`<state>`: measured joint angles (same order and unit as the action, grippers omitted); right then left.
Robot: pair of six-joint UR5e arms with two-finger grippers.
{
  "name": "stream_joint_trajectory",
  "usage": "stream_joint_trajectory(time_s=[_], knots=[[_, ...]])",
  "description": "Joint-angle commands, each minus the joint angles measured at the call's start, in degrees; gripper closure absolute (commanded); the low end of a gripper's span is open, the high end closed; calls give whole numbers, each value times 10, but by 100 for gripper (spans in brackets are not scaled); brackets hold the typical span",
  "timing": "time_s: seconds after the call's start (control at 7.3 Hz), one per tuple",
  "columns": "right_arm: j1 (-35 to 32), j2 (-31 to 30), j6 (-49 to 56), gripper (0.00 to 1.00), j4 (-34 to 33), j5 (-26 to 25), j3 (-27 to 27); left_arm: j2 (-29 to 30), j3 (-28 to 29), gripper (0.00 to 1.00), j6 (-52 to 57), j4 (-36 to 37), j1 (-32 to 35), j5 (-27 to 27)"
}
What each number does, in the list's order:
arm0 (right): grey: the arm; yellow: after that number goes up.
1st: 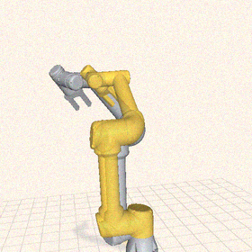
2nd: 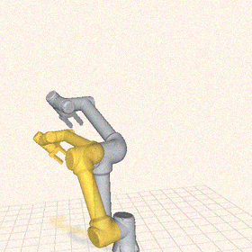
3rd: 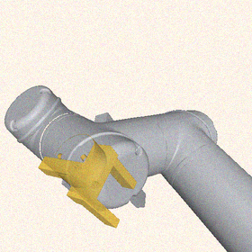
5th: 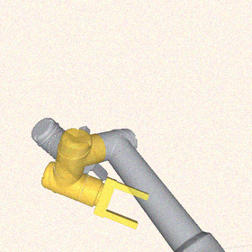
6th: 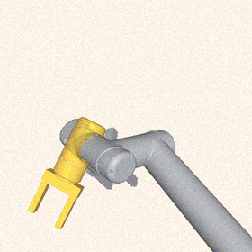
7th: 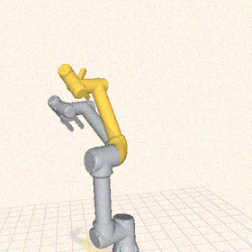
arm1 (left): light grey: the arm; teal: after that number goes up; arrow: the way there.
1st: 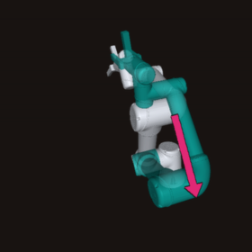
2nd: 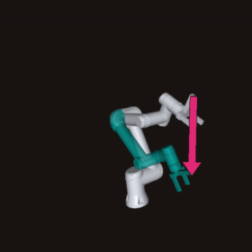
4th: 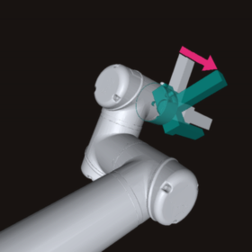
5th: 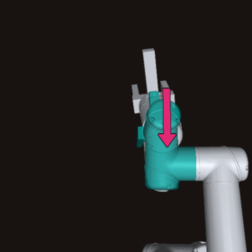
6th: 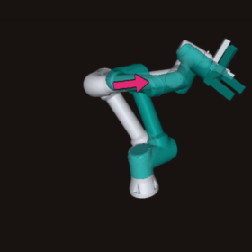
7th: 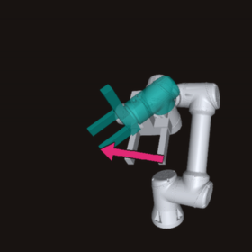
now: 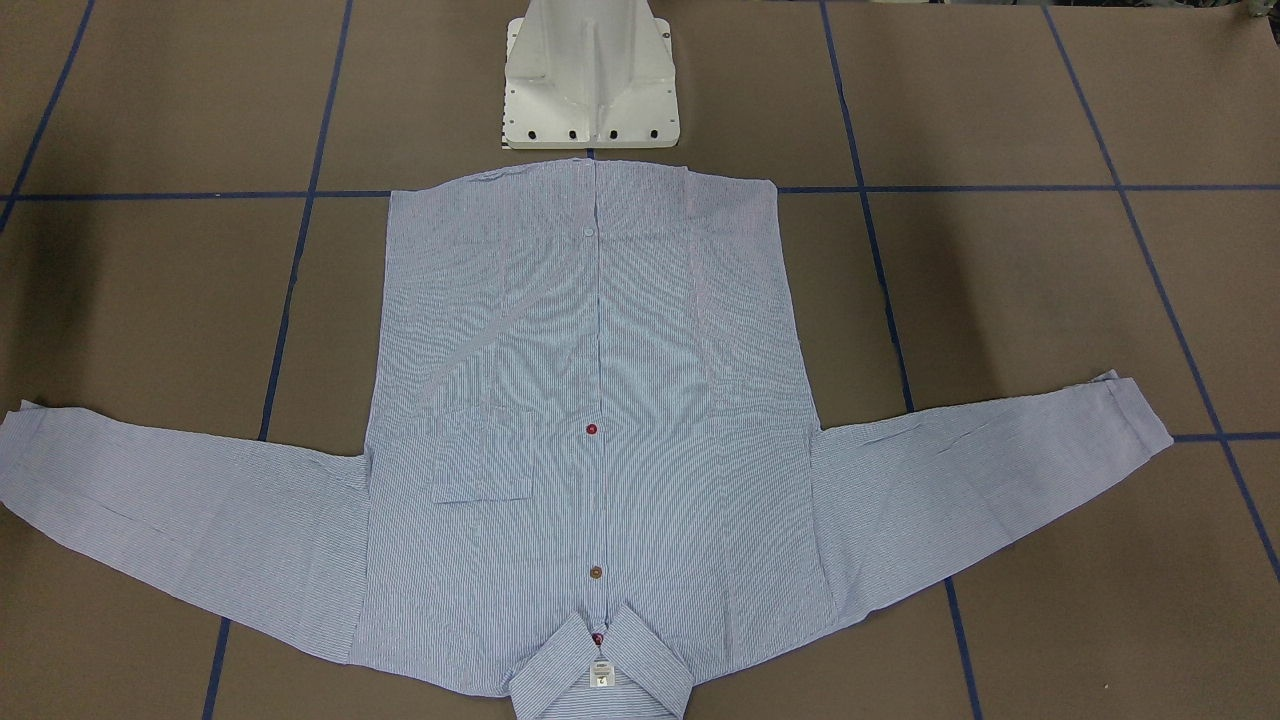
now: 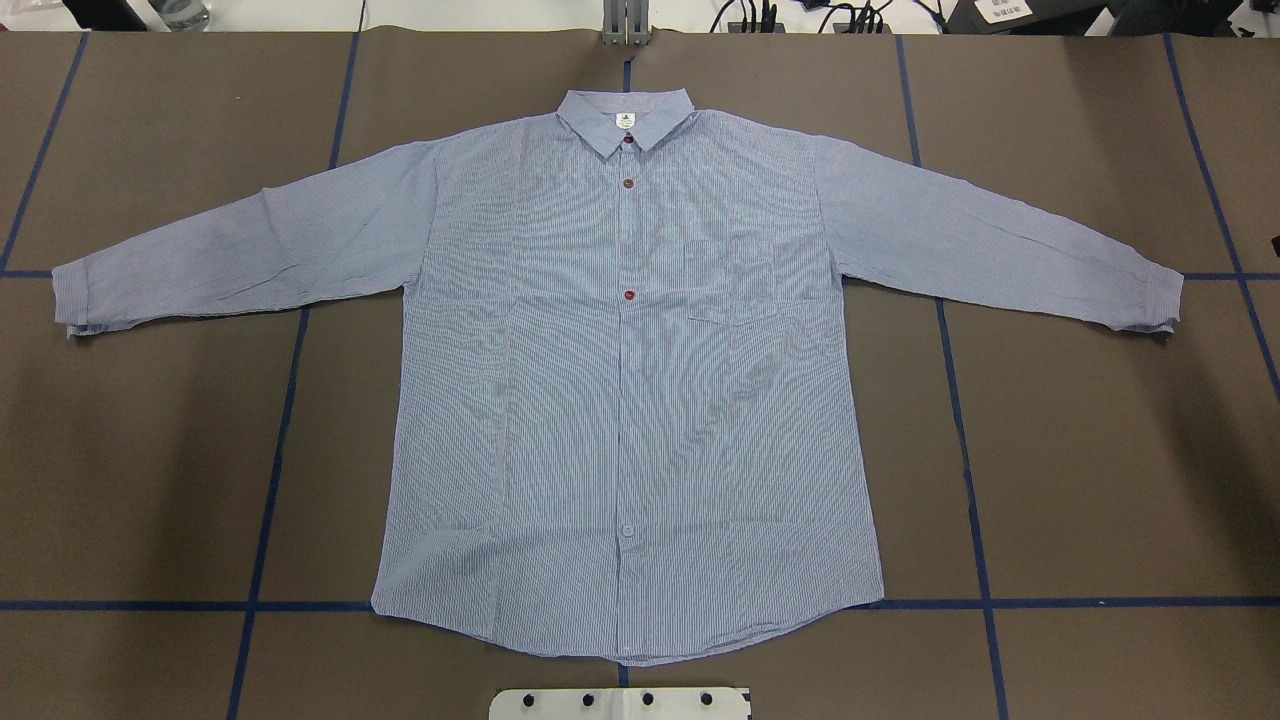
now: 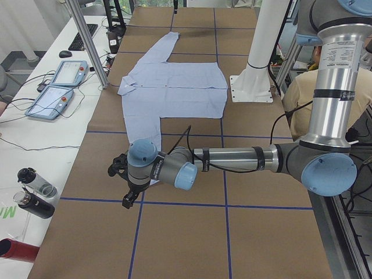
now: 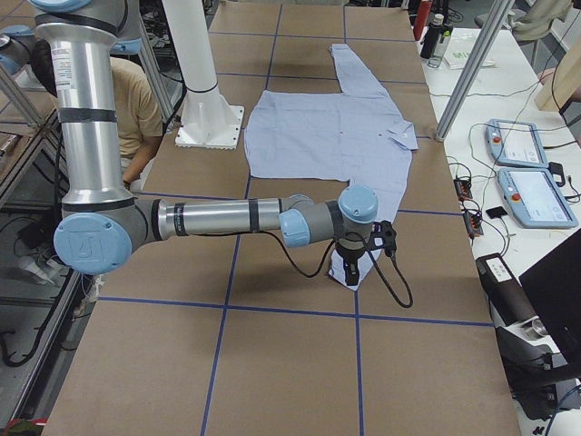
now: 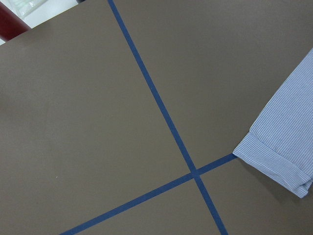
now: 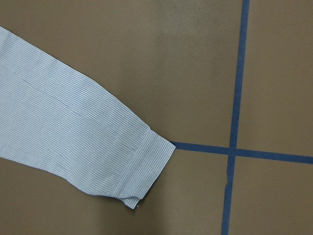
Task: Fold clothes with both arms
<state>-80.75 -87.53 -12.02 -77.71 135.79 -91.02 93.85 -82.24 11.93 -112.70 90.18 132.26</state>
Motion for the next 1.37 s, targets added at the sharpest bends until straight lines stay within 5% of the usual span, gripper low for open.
stream_joint_trajectory(time_s=[0.0, 0.14, 0.69, 0.96, 1.23], knots=[[26, -9, -100, 0, 16, 0, 1, 1, 1, 0, 0, -9, 0, 2], [37, -16, -173, 0, 24, 1, 1, 1, -2, 0, 0, -13, 0, 13], [128, -38, -542, 2, 285, -30, 52, 0, -1, 0, -2, -35, -1, 48], [134, -32, -621, 8, 402, -36, 141, 0, -3, 0, -2, -35, -1, 48], [148, -22, -651, 10, 405, -71, 155, 0, -7, 0, -3, -35, 0, 48]])
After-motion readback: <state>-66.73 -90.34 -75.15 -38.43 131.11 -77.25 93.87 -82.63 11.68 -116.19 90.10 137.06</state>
